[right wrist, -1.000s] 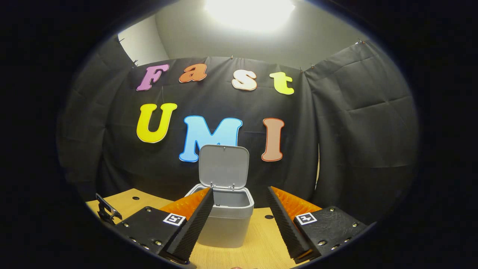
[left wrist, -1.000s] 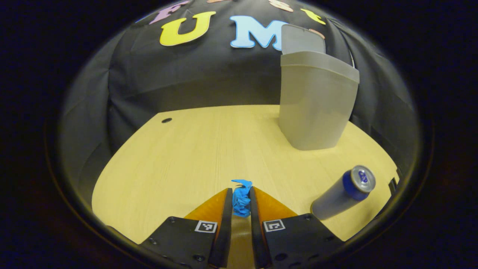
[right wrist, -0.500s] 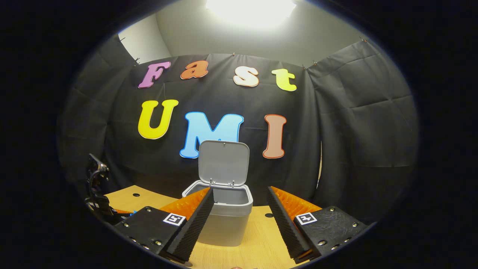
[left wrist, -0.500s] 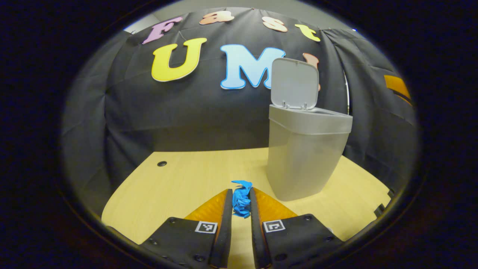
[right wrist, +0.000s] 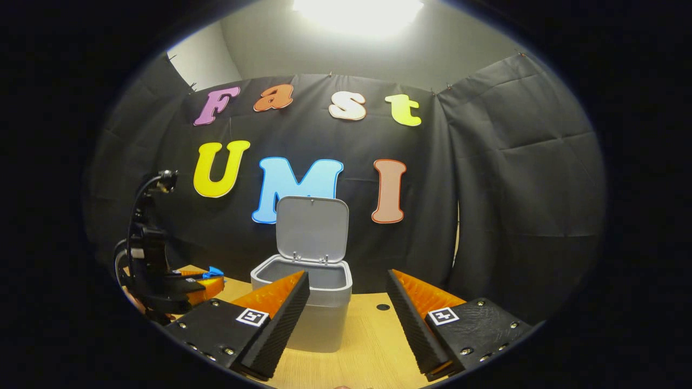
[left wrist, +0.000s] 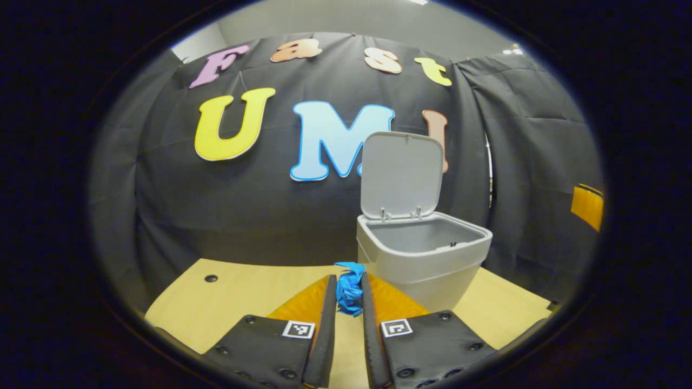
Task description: Press the lid of the desktop garbage bin to open it, pick up the crumpled paper on the desktop and throw it into the bin, then pick up the pop can on the desktop and drop it into the bin, and finally close the garbage bin lid.
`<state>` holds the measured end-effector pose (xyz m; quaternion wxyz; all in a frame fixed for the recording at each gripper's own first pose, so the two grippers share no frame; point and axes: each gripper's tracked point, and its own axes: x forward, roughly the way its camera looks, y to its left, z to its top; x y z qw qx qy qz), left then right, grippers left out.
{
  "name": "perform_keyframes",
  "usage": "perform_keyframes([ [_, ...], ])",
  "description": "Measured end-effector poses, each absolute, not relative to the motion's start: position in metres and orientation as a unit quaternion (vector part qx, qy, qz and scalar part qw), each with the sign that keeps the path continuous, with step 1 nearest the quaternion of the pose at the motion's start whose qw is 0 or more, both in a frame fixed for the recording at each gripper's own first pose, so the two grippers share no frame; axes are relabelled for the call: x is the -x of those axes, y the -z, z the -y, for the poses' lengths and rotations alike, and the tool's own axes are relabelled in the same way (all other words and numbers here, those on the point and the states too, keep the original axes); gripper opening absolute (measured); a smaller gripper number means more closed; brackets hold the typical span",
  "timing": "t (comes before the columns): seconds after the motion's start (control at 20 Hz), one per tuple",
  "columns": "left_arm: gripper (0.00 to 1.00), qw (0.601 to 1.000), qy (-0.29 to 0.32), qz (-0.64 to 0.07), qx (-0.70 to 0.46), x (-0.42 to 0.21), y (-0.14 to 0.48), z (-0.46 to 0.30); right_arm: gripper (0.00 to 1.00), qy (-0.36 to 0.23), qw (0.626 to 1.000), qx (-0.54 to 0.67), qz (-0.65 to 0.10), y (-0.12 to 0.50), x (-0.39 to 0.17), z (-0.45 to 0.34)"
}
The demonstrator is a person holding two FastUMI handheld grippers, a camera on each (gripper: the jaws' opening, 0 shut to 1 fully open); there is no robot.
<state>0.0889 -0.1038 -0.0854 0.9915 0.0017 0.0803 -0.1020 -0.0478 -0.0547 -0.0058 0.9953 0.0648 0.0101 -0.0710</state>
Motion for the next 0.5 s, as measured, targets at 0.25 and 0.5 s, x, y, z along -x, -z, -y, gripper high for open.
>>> perform_keyframes([
  [0.25, 0.32, 0.991, 0.122, -0.046, -0.012, -0.116, 0.050, 0.134, 0.92, 0.083, 0.994, -0.071, -0.019, 0.018, 0.053, 0.068],
  [0.5, 0.32, 0.988, 0.150, -0.036, -0.021, -0.139, 0.041, 0.169, 0.92, 0.094, 0.993, -0.067, -0.025, 0.023, 0.060, 0.084],
])
